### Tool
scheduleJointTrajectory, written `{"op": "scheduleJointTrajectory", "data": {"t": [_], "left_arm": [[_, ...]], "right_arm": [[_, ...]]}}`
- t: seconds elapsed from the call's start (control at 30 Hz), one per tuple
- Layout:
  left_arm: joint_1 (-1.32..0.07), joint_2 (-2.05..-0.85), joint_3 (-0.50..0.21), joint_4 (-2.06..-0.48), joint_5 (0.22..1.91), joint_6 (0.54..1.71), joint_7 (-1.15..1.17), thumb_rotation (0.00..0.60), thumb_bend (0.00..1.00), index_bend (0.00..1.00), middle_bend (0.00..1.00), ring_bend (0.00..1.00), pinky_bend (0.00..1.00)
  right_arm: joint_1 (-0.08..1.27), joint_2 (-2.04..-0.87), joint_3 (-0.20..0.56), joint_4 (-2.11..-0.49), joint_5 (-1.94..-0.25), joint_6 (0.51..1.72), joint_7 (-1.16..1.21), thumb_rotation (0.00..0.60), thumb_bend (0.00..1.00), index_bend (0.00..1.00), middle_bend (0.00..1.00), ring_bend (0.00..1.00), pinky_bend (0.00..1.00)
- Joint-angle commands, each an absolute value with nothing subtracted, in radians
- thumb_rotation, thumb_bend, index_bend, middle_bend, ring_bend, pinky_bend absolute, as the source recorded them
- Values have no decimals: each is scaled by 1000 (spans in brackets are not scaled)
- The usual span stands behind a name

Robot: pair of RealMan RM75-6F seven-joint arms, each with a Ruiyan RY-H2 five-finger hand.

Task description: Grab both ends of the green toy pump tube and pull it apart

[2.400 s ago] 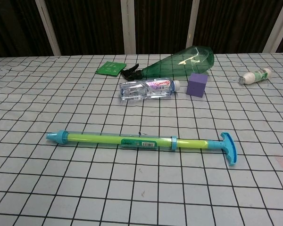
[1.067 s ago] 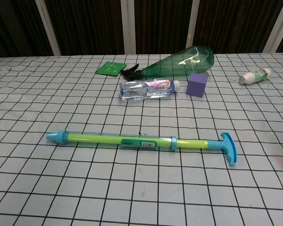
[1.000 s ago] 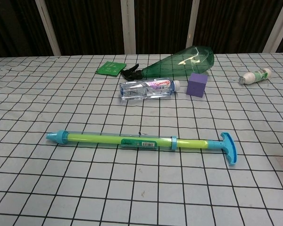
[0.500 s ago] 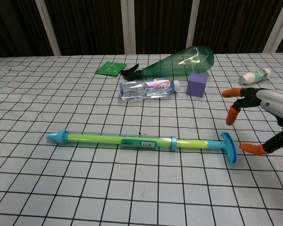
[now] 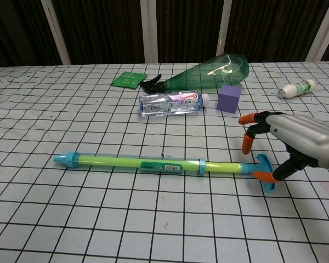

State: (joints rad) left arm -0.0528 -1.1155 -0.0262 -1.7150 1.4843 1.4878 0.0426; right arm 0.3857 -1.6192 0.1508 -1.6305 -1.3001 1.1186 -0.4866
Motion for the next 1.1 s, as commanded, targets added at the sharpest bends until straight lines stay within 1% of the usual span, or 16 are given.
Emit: {"op": "scheduleJointTrajectory", "data": {"t": [0.03,0.43,0.63,0.9,1.1], "left_arm": [[-53,-1115,-27,-1714,1483,1487,40,600,70,0,0,0,0],[-56,-1112,-30,-1714,1477,1481,26,600,70,0,0,0,0],[-57,-1111,-30,-1716,1475,1479,24,600,70,0,0,0,0],[-57,-1110,-30,-1719,1474,1480,25,600,70,0,0,0,0],[-56,-1110,-34,-1721,1470,1483,20,600,70,0,0,0,0]], "right_arm": [[398,-1649,150,-1605,-1285,1116,-499,600,305,481,145,0,0],[425,-1715,155,-1547,-1249,1121,-527,600,306,483,147,0,0],[431,-1712,156,-1551,-1235,1126,-533,600,309,483,147,0,0],[432,-1702,146,-1556,-1217,1130,-539,600,345,509,147,0,0],[435,-1693,139,-1562,-1207,1132,-547,600,380,551,158,0,0]]}}
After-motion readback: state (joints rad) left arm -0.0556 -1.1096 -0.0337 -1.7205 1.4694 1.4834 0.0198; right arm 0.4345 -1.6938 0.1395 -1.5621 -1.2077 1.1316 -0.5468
